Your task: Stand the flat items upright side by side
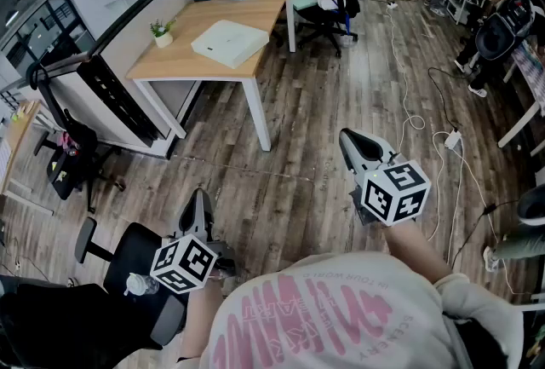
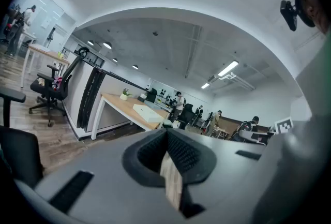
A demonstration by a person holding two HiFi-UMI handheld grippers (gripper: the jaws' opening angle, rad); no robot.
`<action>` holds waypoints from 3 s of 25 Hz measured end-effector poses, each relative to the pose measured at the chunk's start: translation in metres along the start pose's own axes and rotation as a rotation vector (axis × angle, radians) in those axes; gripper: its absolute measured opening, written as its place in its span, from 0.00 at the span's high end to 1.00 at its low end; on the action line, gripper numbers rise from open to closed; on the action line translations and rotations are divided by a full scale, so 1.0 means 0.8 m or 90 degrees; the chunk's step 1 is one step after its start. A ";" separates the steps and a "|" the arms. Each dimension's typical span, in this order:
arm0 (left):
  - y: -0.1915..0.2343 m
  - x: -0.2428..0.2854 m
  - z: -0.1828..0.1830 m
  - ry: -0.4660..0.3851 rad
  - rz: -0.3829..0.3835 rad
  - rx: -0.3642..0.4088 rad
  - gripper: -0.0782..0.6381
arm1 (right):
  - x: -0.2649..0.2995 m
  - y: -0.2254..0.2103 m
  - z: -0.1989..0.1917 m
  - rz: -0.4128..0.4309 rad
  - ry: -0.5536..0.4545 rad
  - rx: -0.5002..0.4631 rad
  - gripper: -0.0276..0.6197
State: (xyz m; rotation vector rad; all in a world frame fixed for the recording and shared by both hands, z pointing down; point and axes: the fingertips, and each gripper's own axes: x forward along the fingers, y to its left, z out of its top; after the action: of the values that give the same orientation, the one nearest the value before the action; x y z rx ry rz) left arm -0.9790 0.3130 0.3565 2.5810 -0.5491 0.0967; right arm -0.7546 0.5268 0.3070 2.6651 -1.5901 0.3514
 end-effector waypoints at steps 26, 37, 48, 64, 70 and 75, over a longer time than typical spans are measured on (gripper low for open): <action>0.100 0.248 0.033 0.076 -0.024 -0.058 0.89 | 0.256 -0.053 -0.061 -0.007 0.130 0.117 0.96; 0.162 0.381 0.132 0.053 -0.036 -0.034 0.89 | 0.417 -0.071 0.028 -0.003 0.054 0.112 0.96; 0.171 0.484 0.119 0.100 -0.051 -0.022 0.89 | 0.497 -0.132 -0.015 -0.054 0.109 0.167 0.96; 0.149 0.692 0.118 0.047 0.088 -0.096 0.89 | 0.697 -0.347 0.007 0.042 0.176 0.279 0.96; 0.121 0.754 0.110 0.019 0.121 -0.101 0.89 | 0.747 -0.403 0.052 0.140 0.148 0.267 0.96; 0.126 0.772 0.052 0.069 0.160 -0.106 0.89 | 0.754 -0.450 -0.003 0.125 0.199 0.300 0.96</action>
State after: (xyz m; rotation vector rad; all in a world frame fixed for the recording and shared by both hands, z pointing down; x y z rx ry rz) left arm -0.4547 -0.0123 0.4690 2.3204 -0.8033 0.2636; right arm -0.1666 0.1778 0.4661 2.5611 -1.8481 1.2207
